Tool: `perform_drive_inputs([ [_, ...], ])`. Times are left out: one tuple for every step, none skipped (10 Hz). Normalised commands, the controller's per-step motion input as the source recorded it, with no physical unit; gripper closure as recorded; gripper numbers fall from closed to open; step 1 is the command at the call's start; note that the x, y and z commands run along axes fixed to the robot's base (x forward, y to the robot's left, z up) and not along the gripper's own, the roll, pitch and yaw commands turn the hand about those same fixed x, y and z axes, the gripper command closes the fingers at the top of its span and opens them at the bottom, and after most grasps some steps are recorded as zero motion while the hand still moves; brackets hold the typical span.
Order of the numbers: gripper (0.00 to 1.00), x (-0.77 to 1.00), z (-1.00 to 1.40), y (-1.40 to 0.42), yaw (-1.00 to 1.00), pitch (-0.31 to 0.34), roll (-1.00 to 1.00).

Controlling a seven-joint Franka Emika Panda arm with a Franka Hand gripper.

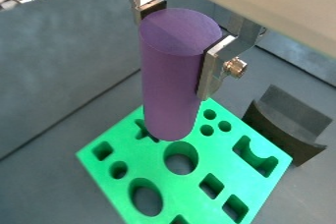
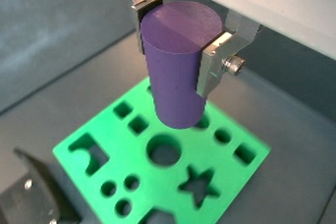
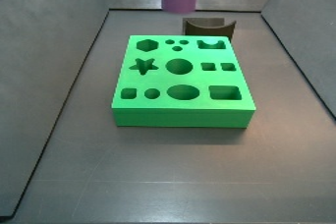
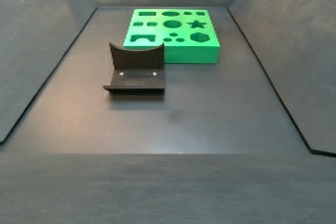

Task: Insert the round object.

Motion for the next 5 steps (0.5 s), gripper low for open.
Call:
perform_drive_inputs([
  [1.00, 0.00, -1.00, 0.55, 0.00, -0.004, 0.13],
  [1.00, 0.03, -1.00, 0.27, -0.01, 0.000, 0.03],
  [1.00, 0.15, -1.00, 0.00, -0.03, -0.044, 0.09],
  [1.00, 0.08, -0.71, -0.03, 0.00, -0.050, 0.30],
  [1.00, 0.00, -0.57, -0.05, 0.05, -0.036, 0.37],
])
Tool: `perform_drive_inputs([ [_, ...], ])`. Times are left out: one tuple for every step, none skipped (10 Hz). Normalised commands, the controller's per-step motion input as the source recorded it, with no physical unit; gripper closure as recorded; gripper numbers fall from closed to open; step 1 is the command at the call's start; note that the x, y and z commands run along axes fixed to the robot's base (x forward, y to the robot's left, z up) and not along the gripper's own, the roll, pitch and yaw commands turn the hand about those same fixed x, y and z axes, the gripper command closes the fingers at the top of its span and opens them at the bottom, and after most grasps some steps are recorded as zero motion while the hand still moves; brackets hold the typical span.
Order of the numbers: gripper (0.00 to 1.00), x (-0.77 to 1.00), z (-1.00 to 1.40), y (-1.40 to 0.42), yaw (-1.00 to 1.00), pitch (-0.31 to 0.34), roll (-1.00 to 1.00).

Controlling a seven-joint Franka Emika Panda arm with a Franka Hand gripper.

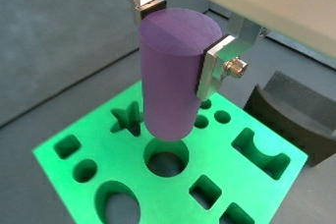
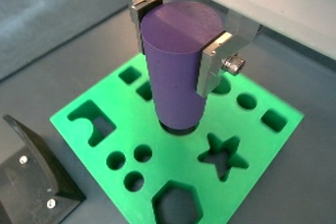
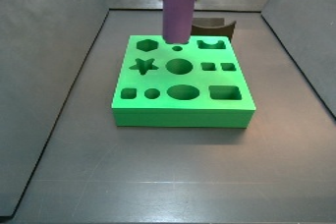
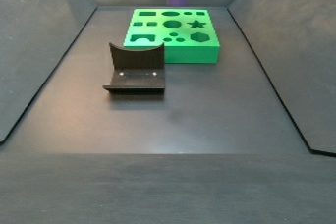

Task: Insert the round object.

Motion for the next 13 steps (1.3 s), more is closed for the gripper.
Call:
perform_drive_inputs([
  [1.00, 0.00, -0.63, -0.10, 0.03, -0.099, 0.33],
  [1.00, -0.02, -0.28, -0.04, 0.00, -0.109, 0.00],
  [1.00, 0.00, -0.22, 0.00, 0.00, -0.083, -0.09],
  [1.00, 0.01, -0.34, -0.04, 0.00, -0.043, -0.09],
  [1.00, 0.23, -0.47, -0.01, -0.03, 0.000, 0.00],
  [1.00, 0.31, -0.48, -0.03, -0.05, 0.000, 0.00],
  [1.00, 0.35, -0.52, 0.00, -0.07, 0.000, -0.01],
  [1.00, 0.22, -0.49, -0.01, -0.12, 0.000, 0.00],
  [1.00, -0.02, -0.41, -0.09, -0.23, -0.036, -0.08],
  [1.00, -0.02, -0.35, -0.16, -0.19, -0.049, -0.11],
  [1.00, 0.13, -0.52, -0.11, -0.04, -0.004, -0.03],
  [1.00, 0.41, -0.71, 0.00, 0.00, 0.000, 0.00],
  [1.00, 0.42, -0.80, 0.00, 0.00, 0.000, 0.09],
])
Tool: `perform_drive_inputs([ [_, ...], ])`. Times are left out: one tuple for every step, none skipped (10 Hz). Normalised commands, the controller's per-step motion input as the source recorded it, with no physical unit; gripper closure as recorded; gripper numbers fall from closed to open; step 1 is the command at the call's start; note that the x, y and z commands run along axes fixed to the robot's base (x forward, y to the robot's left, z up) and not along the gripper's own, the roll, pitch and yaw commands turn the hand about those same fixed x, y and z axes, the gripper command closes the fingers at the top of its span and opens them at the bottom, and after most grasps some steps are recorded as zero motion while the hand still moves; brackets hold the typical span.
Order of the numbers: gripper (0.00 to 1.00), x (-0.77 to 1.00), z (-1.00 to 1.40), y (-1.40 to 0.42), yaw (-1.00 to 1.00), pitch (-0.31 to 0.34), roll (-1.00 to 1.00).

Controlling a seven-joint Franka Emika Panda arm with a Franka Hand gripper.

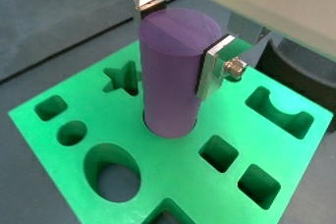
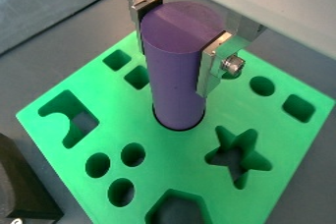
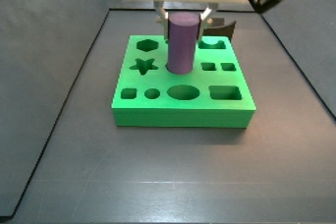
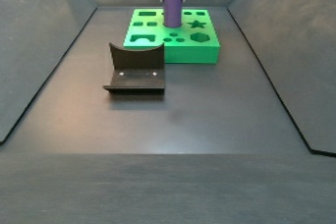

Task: Insert the round object.

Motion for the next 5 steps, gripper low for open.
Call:
perform_drive_inputs([
  [1.00, 0.27, -0.87, 0.00, 0.00, 0.000, 0.12],
  [1.00, 0.00, -0.92, 0.00, 0.00, -0.056, 0.04],
  [1.00, 0.00, -0.96, -0.04, 0.00, -0.106, 0.07],
  [1.00, 0.00, -0.40, 0.09, -0.04, -0.069, -0.28],
  [1.00, 0.00, -0.09, -0.12, 0.00, -0.011, 0.03],
])
